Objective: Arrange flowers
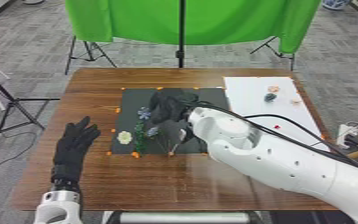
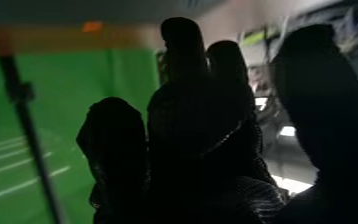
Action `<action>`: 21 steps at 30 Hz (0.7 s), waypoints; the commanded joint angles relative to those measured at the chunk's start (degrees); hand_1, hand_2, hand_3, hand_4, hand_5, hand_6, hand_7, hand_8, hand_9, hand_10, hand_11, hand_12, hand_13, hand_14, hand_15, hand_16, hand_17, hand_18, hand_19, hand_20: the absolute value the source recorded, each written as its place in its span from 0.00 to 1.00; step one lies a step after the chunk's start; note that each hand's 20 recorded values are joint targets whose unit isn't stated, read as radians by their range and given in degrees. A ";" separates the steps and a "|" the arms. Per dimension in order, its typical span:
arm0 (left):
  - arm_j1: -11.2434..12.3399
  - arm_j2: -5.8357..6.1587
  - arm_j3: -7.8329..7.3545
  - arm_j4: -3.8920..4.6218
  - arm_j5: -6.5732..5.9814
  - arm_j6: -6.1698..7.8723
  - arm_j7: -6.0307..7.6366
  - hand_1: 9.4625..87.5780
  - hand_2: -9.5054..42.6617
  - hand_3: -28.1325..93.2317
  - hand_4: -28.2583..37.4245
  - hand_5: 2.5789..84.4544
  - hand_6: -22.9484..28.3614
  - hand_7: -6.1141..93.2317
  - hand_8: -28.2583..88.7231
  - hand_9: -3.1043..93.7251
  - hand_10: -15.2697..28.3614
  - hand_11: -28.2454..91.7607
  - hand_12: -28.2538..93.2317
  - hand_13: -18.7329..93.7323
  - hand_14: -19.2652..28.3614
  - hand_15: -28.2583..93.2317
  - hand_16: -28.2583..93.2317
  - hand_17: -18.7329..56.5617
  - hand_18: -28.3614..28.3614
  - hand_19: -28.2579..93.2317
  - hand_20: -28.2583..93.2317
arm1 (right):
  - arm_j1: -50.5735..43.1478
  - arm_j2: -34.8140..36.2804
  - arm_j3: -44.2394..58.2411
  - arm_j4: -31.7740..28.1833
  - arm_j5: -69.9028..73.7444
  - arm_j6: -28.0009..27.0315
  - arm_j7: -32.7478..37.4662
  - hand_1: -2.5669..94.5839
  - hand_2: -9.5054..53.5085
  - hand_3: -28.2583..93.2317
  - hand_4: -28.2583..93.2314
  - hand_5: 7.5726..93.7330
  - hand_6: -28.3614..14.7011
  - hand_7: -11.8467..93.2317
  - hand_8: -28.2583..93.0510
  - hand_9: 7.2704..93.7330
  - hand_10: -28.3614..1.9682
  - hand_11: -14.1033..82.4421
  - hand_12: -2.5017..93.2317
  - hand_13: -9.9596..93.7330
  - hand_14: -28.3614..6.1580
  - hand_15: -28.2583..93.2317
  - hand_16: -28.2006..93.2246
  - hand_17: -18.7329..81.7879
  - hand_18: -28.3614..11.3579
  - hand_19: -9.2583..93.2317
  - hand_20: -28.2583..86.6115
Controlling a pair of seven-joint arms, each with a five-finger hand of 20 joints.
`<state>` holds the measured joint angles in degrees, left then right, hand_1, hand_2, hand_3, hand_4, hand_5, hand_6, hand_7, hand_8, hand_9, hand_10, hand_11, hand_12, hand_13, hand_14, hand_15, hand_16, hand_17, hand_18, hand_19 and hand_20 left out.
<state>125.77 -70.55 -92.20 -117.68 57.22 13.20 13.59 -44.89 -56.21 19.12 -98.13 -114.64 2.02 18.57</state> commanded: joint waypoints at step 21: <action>1.62 -0.38 -0.33 -0.26 0.52 -0.87 -2.00 0.14 0.56 0.68 0.00 0.42 0.62 0.09 0.20 0.42 0.69 0.37 0.32 0.41 0.80 0.43 0.22 0.27 0.74 0.34 0.37 | -6.68 11.21 7.97 -2.33 5.76 -10.43 9.89 0.33 0.37 0.75 0.10 0.84 0.69 0.28 0.15 0.93 0.47 0.53 0.34 0.99 0.72 0.73 0.53 0.86 0.40 1.00 0.78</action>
<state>126.47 -70.64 -92.55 -118.07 57.43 12.81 12.53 -49.60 -45.90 26.88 -98.67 -110.40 -6.80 26.92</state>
